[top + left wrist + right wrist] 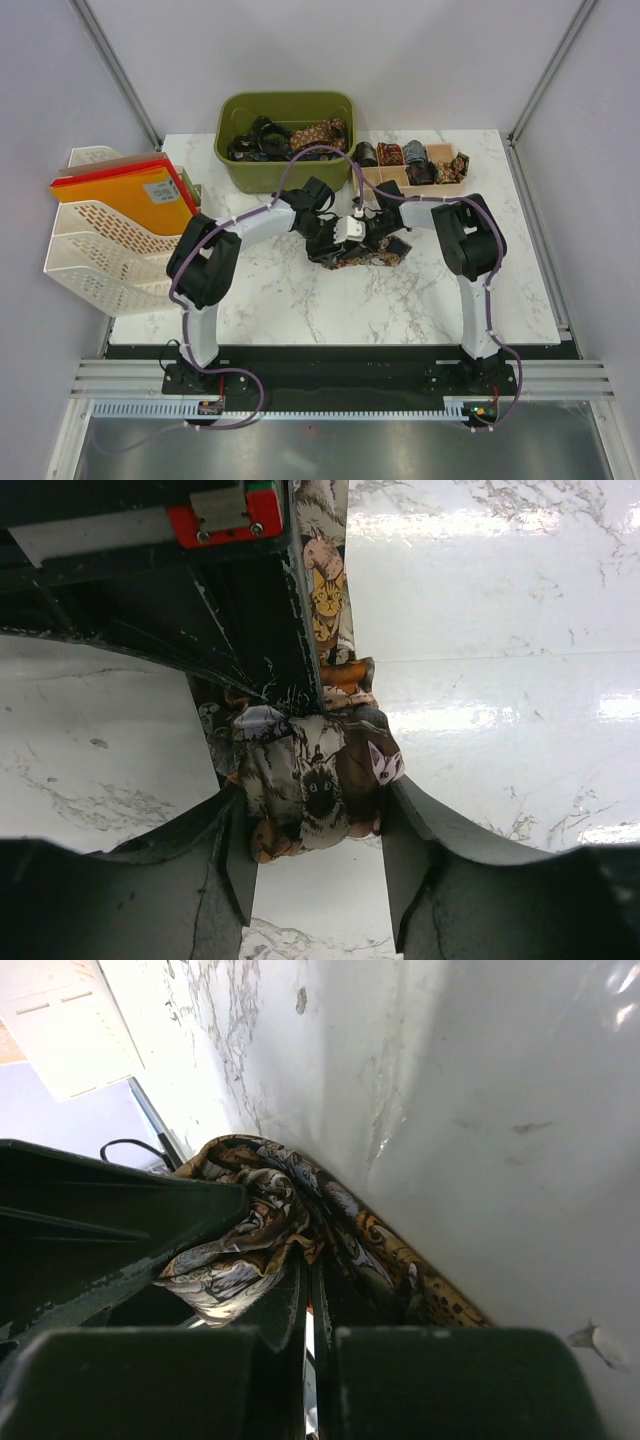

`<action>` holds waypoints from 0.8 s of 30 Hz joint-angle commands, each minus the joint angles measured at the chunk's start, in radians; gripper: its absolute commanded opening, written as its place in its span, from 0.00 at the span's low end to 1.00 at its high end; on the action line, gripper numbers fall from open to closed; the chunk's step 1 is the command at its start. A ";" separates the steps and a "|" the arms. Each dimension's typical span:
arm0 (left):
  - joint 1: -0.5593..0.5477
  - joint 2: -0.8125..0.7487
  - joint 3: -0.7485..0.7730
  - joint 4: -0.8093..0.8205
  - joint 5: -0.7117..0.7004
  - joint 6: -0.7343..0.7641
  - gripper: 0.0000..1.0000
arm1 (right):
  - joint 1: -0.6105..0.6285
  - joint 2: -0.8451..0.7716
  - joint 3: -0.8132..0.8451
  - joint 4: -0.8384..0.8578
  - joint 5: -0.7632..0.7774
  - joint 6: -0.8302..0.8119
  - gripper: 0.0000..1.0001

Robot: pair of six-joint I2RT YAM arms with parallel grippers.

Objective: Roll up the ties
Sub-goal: Roll the tie at the center of the board.

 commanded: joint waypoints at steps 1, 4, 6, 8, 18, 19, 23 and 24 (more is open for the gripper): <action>-0.033 0.018 0.074 0.042 0.092 -0.070 0.49 | 0.009 0.093 -0.040 0.006 0.207 -0.024 0.00; -0.043 0.027 0.082 0.044 0.101 -0.078 0.49 | 0.013 0.096 -0.043 0.015 0.203 -0.016 0.00; -0.046 0.032 0.084 0.048 0.104 -0.082 0.49 | 0.014 0.096 -0.041 0.018 0.201 -0.013 0.00; -0.053 0.038 0.085 0.053 0.101 -0.082 0.49 | 0.013 0.099 -0.043 0.020 0.196 -0.012 0.00; -0.012 -0.029 0.005 0.064 0.063 -0.079 0.61 | 0.009 0.087 -0.058 0.017 0.218 -0.024 0.00; -0.006 -0.040 -0.005 0.064 0.064 -0.064 0.62 | 0.009 0.088 -0.058 0.014 0.218 -0.024 0.00; 0.010 -0.083 -0.039 0.064 0.067 -0.035 0.69 | 0.009 0.088 -0.050 0.009 0.226 -0.032 0.00; 0.011 -0.091 -0.048 0.065 0.073 -0.029 0.70 | 0.011 0.088 -0.050 0.008 0.226 -0.030 0.00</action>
